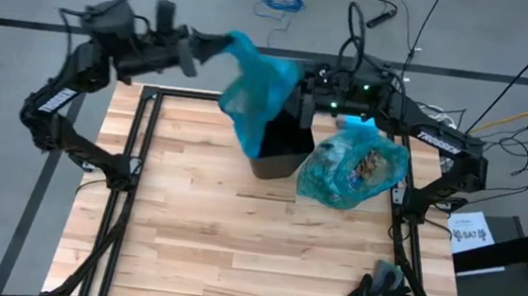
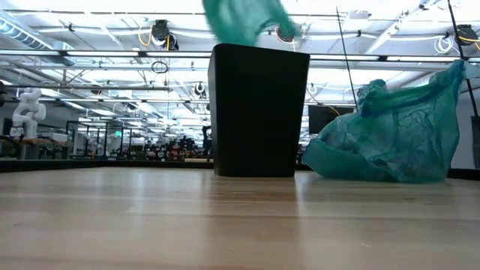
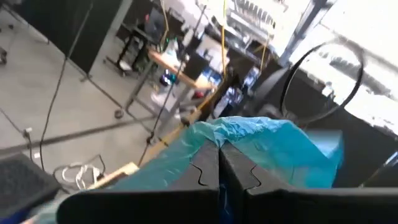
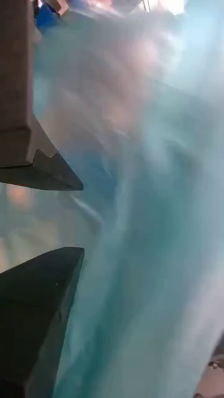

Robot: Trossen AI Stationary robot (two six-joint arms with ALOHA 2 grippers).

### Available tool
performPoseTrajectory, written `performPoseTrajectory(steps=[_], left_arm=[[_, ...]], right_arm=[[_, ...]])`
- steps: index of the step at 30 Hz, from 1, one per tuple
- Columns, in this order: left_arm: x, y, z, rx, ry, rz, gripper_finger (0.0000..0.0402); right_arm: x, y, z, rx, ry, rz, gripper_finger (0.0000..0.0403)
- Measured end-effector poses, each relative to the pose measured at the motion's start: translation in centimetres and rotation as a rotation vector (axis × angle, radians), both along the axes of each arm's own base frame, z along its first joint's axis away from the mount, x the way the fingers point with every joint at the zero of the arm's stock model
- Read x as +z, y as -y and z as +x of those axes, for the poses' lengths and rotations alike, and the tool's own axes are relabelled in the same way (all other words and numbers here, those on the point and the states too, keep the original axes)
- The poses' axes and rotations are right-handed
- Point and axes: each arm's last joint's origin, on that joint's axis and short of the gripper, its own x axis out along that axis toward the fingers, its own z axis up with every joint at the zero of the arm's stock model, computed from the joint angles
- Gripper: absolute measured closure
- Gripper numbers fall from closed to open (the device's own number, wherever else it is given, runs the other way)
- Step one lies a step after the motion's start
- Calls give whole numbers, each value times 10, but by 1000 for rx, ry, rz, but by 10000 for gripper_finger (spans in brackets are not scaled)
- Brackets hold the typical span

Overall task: Place trash/remove bag and relplace
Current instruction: Put the blue trash bag into the black trash bin

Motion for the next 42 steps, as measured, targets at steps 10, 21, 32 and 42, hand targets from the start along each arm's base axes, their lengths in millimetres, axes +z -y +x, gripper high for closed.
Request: performPoseTrajectory(steps=[10, 21, 32, 42], left_arm=[[-3, 4, -3, -29, -38, -14, 402], [-10, 6, 14, -105, -60, -73, 402], [-10, 7, 13, -122, -59, -73, 401], [-10, 11, 15, -143, -60, -72, 401]], right_arm=[[13, -3, 2, 17, 142, 16, 252], [21, 7, -2, 28, 224, 50, 252], [38, 27, -20, 85, 365, 65, 252], [40, 26, -21, 124, 383, 51, 252]])
